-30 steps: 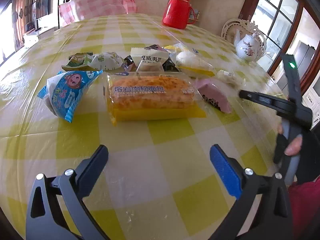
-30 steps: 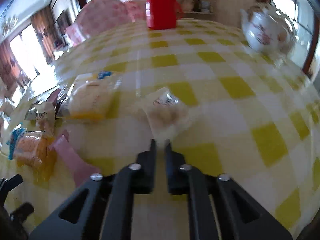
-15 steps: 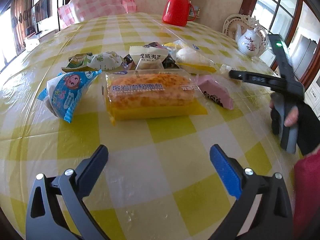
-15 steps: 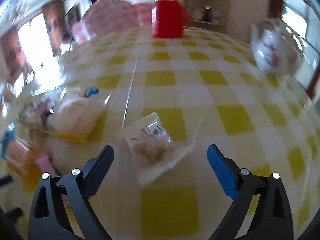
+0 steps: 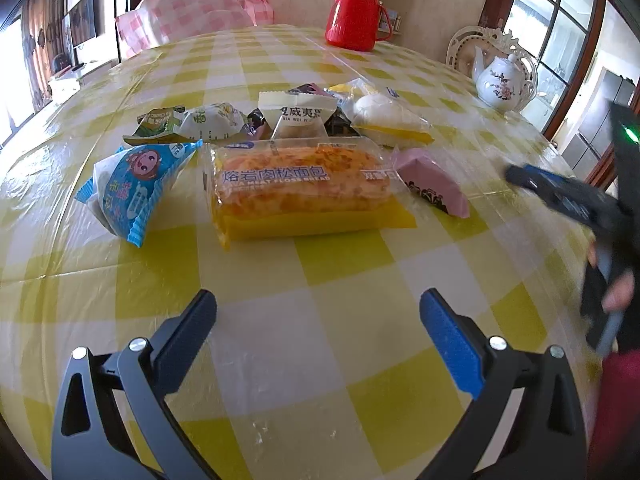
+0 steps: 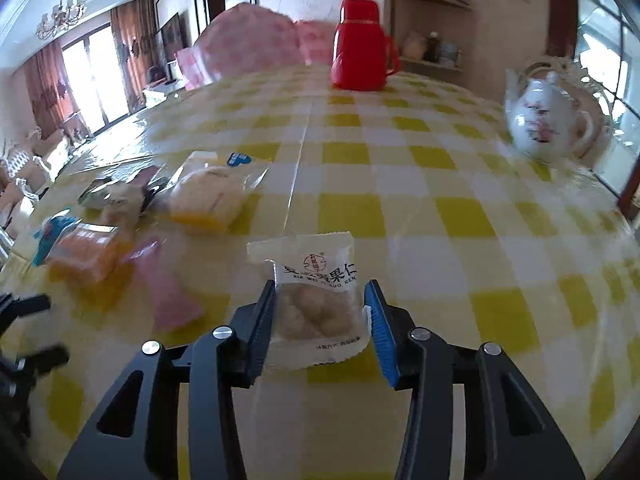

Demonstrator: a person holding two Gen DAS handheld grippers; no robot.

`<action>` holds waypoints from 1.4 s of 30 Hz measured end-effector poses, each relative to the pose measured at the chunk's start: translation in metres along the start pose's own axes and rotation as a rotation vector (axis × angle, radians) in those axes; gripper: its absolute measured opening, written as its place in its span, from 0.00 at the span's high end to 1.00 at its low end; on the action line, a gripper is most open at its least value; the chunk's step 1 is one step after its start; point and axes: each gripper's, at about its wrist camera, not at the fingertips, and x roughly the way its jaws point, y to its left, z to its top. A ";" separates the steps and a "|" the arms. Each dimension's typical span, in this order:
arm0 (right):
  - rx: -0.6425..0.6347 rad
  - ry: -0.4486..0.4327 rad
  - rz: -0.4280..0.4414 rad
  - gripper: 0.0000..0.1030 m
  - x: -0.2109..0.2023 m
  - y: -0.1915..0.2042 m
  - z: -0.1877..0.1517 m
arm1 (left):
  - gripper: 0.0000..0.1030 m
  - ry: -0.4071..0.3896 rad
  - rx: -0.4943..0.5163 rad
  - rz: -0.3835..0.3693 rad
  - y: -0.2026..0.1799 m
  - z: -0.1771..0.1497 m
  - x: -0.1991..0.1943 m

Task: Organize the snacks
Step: 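Grasp the white pastry packet with the right gripper, then grasp the orange bread loaf bag with the left gripper while the right holds the white packet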

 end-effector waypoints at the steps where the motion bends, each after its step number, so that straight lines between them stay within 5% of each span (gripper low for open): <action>1: 0.025 -0.013 0.012 0.58 -0.010 0.001 -0.007 | 0.02 -0.001 -0.002 -0.004 0.001 0.000 0.000; 9: 0.174 -0.099 0.093 0.58 -0.051 0.004 -0.035 | 0.02 -0.020 -0.199 -0.048 0.016 0.014 0.002; 15: 0.216 -0.079 0.057 0.57 -0.046 -0.006 -0.039 | 0.02 0.027 -0.402 -0.080 0.026 0.031 0.006; 17: 0.233 -0.084 0.068 0.57 -0.048 -0.008 -0.039 | 0.02 -0.028 -0.596 -0.065 0.038 0.029 0.000; 22: 0.216 -0.089 0.072 0.57 -0.049 -0.003 -0.040 | 0.02 -0.016 -0.773 0.076 0.033 0.061 0.015; 27: 0.191 -0.067 0.045 0.57 -0.044 0.001 -0.040 | 0.02 0.119 -0.604 0.284 0.006 0.093 0.046; 30: 0.191 -0.081 0.051 0.57 -0.048 0.000 -0.040 | 0.01 0.091 -0.449 0.308 -0.008 0.083 0.031; 35: 0.189 -0.100 0.067 0.57 -0.055 0.003 -0.039 | 0.01 0.075 -0.327 0.317 0.000 0.048 -0.005; 42: 0.198 -0.096 0.052 0.57 -0.056 0.002 -0.039 | 0.01 0.072 -0.328 0.269 0.019 0.032 -0.028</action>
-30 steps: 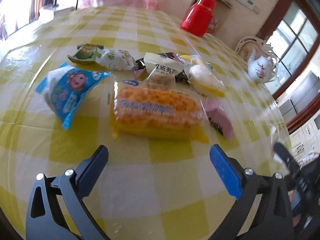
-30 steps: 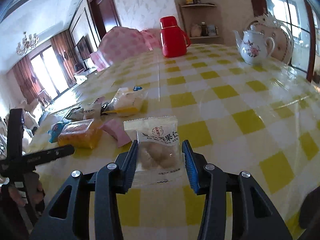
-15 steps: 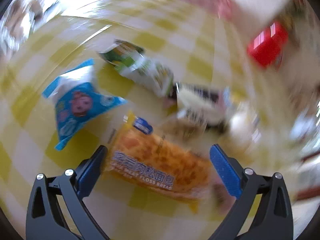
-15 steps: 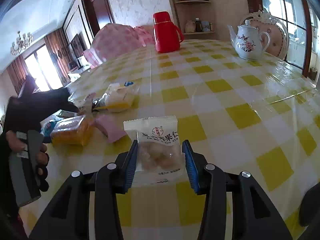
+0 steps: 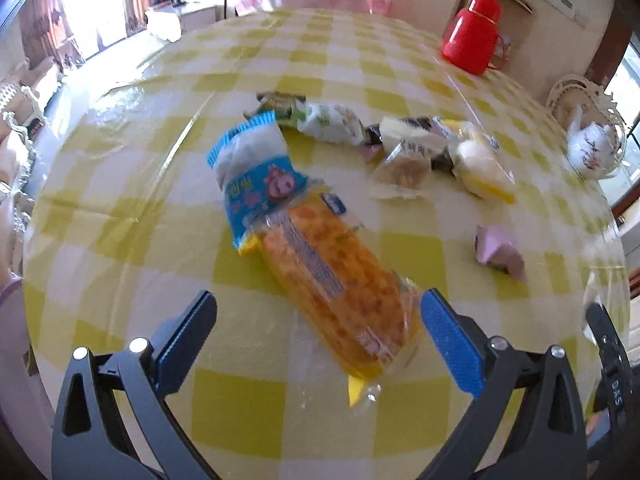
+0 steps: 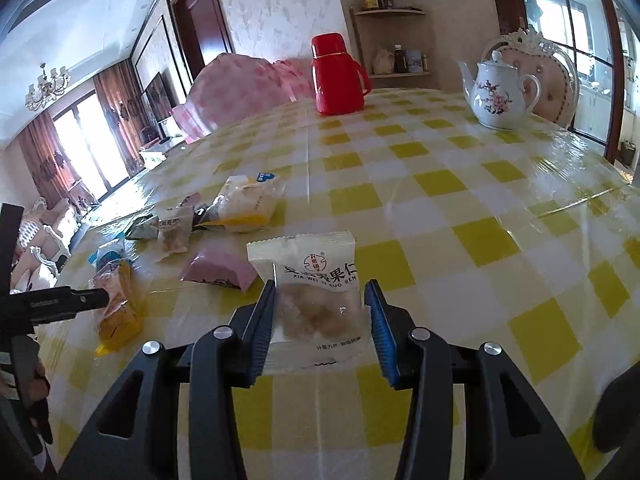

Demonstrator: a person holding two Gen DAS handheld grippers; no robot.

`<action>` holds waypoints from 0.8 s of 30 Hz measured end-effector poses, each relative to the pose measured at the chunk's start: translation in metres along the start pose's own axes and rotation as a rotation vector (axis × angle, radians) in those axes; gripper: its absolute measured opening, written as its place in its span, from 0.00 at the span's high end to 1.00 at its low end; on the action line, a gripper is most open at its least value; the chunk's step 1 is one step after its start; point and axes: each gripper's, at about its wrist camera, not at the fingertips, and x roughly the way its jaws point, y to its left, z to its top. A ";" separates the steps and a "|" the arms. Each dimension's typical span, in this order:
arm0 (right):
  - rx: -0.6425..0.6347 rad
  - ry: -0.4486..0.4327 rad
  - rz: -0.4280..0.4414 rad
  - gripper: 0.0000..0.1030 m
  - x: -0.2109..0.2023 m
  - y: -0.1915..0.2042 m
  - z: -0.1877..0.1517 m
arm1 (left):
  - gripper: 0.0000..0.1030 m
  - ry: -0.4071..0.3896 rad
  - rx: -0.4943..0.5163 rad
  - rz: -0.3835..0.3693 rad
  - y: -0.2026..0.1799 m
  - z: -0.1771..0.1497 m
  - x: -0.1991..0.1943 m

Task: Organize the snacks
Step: 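Grasp the orange bread loaf bag with the left gripper while the right holds the white packet, then lift the bread loaf with the left gripper while the right holds the white packet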

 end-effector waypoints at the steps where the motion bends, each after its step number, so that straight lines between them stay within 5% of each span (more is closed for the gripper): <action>1: 0.000 0.001 -0.004 0.57 0.000 0.000 0.000 | 0.01 0.003 -0.038 0.016 0.002 0.003 0.005; 5: -0.007 0.006 -0.014 0.57 0.003 0.000 -0.001 | 0.01 0.091 -0.163 -0.001 0.001 0.011 0.033; 8: -0.011 0.013 -0.017 0.57 0.005 0.000 -0.002 | 0.01 0.073 -0.100 0.041 -0.019 0.007 0.043; 10: -0.012 0.016 -0.017 0.57 0.006 -0.001 -0.002 | 0.14 0.029 -0.030 0.028 -0.029 0.001 0.040; 11: -0.012 0.016 -0.015 0.57 0.006 -0.001 -0.002 | 0.41 -0.001 0.002 0.018 -0.030 -0.001 0.037; 12: -0.013 0.014 -0.013 0.57 0.005 -0.001 -0.002 | 0.52 -0.012 0.029 -0.046 -0.030 -0.003 0.034; 17: -0.024 0.001 -0.001 0.57 0.003 0.001 -0.002 | 0.53 -0.032 0.129 -0.165 -0.027 -0.004 0.026; 24: -0.029 0.001 0.039 0.57 0.003 0.005 -0.004 | 0.53 -0.115 0.236 -0.152 -0.033 -0.018 -0.003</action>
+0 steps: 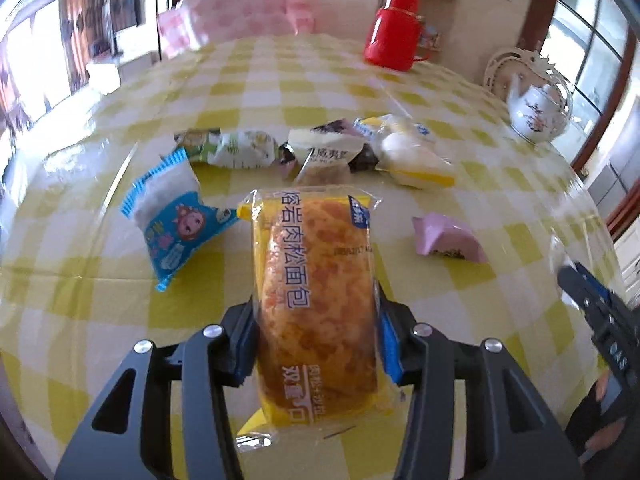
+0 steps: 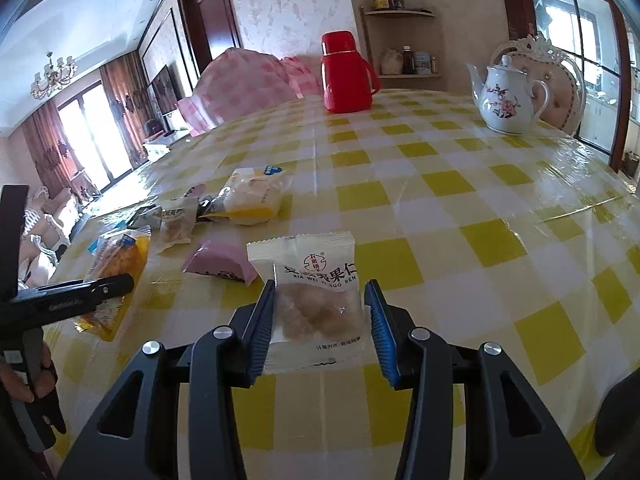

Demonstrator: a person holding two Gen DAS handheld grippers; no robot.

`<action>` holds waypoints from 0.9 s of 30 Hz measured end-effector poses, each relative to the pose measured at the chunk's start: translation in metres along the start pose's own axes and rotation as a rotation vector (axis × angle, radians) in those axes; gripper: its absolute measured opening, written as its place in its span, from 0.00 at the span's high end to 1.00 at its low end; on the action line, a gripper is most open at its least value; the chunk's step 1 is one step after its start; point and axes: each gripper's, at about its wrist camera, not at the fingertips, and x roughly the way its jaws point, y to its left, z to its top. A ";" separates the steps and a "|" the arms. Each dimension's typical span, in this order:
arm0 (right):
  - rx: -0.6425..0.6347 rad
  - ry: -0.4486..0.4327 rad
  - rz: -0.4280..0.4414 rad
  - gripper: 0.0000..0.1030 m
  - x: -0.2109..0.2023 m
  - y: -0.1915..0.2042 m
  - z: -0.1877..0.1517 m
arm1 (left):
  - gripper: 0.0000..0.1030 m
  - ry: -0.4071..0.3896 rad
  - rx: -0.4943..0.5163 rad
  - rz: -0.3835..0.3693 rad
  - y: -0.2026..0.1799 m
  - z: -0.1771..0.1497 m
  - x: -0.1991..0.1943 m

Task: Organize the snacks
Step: 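Lift the bread loaf with the left gripper while the right holds the white packet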

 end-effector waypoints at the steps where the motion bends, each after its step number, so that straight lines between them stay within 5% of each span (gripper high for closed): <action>1: 0.005 0.000 0.011 0.57 -0.001 0.001 -0.001 | 0.53 -0.005 0.009 -0.001 -0.001 -0.003 -0.003; 15: -0.040 0.019 0.132 0.57 -0.024 0.063 -0.030 | 0.53 -0.071 0.123 0.028 0.009 -0.042 -0.058; 27: -0.111 0.040 0.210 0.57 -0.040 0.138 -0.055 | 0.53 -0.118 0.160 0.070 0.056 -0.079 -0.102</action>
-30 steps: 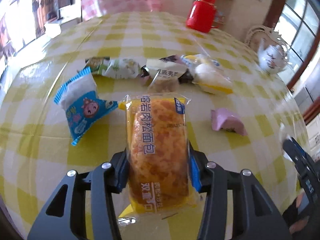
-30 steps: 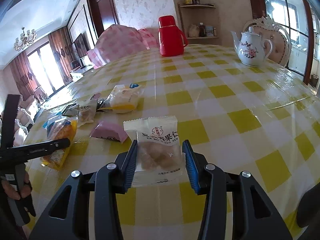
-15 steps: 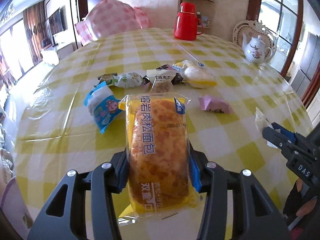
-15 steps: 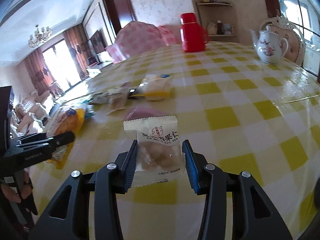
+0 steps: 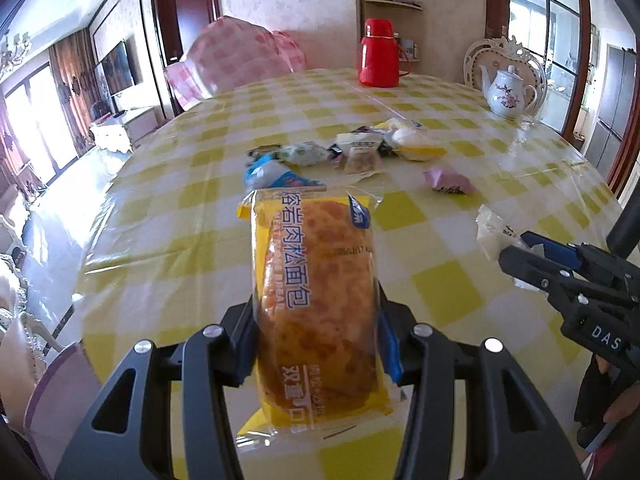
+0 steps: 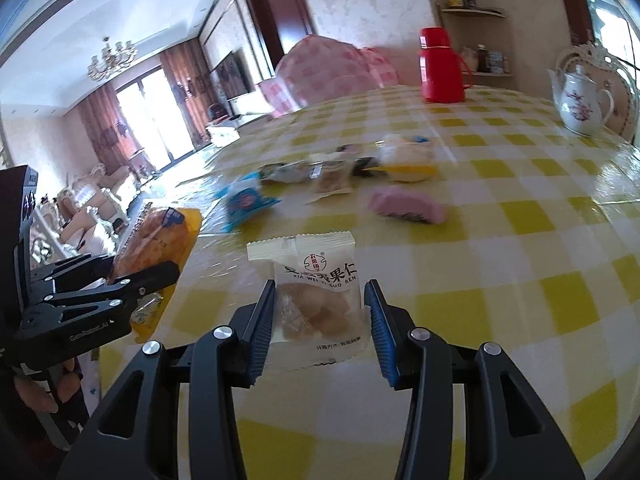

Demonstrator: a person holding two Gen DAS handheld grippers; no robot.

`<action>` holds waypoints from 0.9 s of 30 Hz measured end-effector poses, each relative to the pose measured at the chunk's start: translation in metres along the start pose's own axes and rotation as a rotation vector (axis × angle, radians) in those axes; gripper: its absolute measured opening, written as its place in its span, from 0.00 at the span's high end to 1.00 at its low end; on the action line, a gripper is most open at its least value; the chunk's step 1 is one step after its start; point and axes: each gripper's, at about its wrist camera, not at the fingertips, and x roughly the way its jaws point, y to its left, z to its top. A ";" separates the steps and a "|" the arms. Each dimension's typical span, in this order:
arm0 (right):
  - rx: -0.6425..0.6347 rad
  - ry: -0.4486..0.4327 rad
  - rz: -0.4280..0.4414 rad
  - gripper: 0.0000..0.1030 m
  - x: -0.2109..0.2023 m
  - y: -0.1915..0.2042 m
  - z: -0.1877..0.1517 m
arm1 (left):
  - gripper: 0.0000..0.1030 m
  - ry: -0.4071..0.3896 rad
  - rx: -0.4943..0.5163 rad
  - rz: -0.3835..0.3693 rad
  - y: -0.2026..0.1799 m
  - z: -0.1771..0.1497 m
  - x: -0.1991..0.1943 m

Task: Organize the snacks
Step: 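Lift the bread loaf with the left gripper while the right holds the white packet, then carry both packets over the purple box and open both grippers to drop them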

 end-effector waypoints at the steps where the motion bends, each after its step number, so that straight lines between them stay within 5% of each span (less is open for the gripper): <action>1: -0.014 0.004 0.011 0.57 0.000 0.010 -0.002 | 0.53 -0.002 0.000 0.006 0.007 -0.005 -0.005; 15: -0.244 0.050 0.151 0.57 0.006 0.155 -0.024 | 0.52 0.010 -0.003 0.084 0.097 -0.069 -0.056; 27: -0.454 0.146 0.292 0.57 0.017 0.265 -0.067 | 0.52 0.091 -0.052 0.171 0.213 -0.119 -0.099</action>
